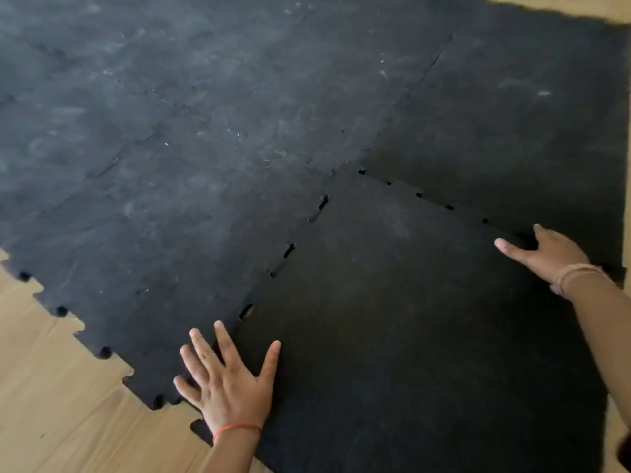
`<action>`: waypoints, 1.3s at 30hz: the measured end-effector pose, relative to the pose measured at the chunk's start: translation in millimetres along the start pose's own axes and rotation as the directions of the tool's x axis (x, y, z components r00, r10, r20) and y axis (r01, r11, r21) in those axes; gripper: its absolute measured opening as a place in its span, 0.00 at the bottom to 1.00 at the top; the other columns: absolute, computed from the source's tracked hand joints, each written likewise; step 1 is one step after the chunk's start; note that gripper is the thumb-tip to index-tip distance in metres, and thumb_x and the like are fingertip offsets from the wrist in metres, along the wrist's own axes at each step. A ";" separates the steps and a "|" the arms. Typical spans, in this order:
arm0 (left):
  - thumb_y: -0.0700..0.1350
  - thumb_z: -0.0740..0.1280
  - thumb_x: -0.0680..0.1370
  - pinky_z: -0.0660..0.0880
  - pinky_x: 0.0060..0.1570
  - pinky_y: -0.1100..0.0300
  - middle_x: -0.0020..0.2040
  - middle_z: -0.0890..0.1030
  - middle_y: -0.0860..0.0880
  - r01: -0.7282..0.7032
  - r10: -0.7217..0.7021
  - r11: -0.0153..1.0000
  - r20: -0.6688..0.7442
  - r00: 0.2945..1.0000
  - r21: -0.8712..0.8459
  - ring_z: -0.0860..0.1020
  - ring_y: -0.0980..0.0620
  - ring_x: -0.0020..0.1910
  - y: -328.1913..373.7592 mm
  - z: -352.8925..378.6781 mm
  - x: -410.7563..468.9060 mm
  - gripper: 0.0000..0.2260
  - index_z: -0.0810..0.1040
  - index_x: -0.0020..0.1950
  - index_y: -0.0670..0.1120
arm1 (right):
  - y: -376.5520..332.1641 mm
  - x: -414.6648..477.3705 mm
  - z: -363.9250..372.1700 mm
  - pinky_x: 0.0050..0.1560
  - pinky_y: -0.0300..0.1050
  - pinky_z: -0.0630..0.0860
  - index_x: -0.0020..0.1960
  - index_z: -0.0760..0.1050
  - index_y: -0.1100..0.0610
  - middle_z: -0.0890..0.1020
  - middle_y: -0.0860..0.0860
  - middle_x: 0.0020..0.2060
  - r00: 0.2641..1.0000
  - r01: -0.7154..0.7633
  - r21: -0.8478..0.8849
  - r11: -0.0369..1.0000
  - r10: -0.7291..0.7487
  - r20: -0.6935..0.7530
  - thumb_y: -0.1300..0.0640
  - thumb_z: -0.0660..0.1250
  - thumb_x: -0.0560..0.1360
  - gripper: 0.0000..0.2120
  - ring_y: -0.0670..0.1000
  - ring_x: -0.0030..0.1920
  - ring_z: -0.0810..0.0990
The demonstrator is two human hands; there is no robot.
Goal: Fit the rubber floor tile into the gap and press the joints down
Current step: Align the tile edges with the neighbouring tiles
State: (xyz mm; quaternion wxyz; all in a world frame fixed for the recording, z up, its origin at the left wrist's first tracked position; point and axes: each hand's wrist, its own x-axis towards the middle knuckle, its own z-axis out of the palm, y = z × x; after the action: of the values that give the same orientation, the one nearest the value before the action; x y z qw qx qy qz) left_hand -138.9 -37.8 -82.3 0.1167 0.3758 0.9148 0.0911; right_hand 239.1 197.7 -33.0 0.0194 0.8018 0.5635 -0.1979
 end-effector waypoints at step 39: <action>0.64 0.47 0.76 0.33 0.70 0.52 0.76 0.39 0.45 -0.321 0.300 0.947 0.285 0.910 0.026 0.31 0.46 0.72 -14.9 -18.7 25.2 0.38 0.35 0.73 0.41 | -146.3 -136.4 32.2 0.73 0.50 0.43 0.75 0.41 0.61 0.43 0.57 0.76 0.842 0.481 -0.325 0.814 -0.532 -0.085 0.36 0.51 0.76 0.40 0.56 0.75 0.40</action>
State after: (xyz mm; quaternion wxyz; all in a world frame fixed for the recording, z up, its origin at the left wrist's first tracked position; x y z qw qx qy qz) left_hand -171.5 -31.9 -71.9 0.2138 0.5295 0.8206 0.0219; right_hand 57.2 120.6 11.7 0.0349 0.6242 0.7794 -0.0411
